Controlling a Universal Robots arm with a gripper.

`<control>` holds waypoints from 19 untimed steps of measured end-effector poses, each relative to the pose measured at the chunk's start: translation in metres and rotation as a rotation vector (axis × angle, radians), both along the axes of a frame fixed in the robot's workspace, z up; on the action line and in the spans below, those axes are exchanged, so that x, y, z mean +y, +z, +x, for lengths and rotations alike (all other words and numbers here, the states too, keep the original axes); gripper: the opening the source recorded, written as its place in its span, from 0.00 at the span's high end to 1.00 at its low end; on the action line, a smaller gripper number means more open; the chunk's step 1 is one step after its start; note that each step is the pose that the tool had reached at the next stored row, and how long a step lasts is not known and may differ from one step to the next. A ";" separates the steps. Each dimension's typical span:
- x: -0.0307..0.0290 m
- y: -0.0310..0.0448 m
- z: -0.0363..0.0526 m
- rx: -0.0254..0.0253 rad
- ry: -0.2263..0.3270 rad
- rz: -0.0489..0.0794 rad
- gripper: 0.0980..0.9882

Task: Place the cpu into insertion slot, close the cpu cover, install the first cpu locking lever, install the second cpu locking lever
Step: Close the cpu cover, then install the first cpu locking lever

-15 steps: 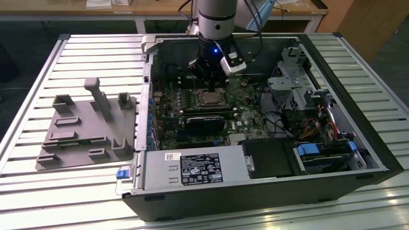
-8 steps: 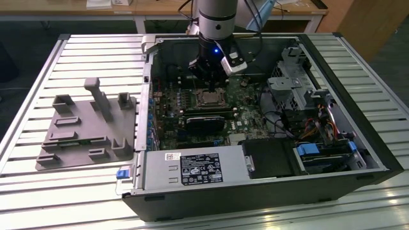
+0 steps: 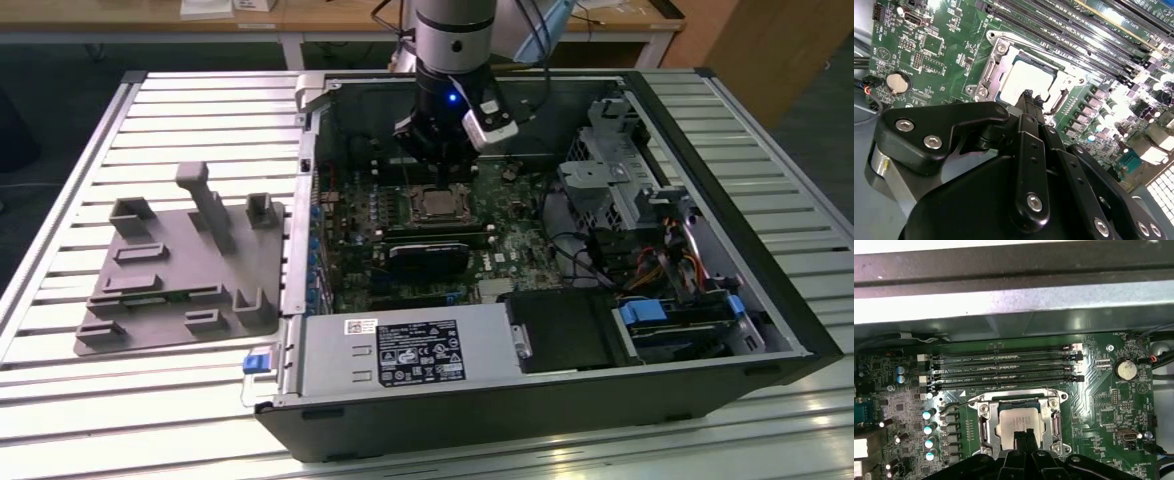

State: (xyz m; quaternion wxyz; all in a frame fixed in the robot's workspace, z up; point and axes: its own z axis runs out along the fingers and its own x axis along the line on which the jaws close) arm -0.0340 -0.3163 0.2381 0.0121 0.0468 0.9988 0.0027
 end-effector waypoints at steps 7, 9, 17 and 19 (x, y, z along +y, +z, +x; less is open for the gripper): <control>0.0000 0.0027 0.0000 0.0000 0.000 0.000 1.00; 0.0000 0.0029 0.0000 0.0000 0.000 0.000 1.00; 0.0000 0.0090 0.0000 0.0001 0.000 0.000 1.00; 0.0000 0.0106 0.0000 0.0000 0.000 0.000 1.00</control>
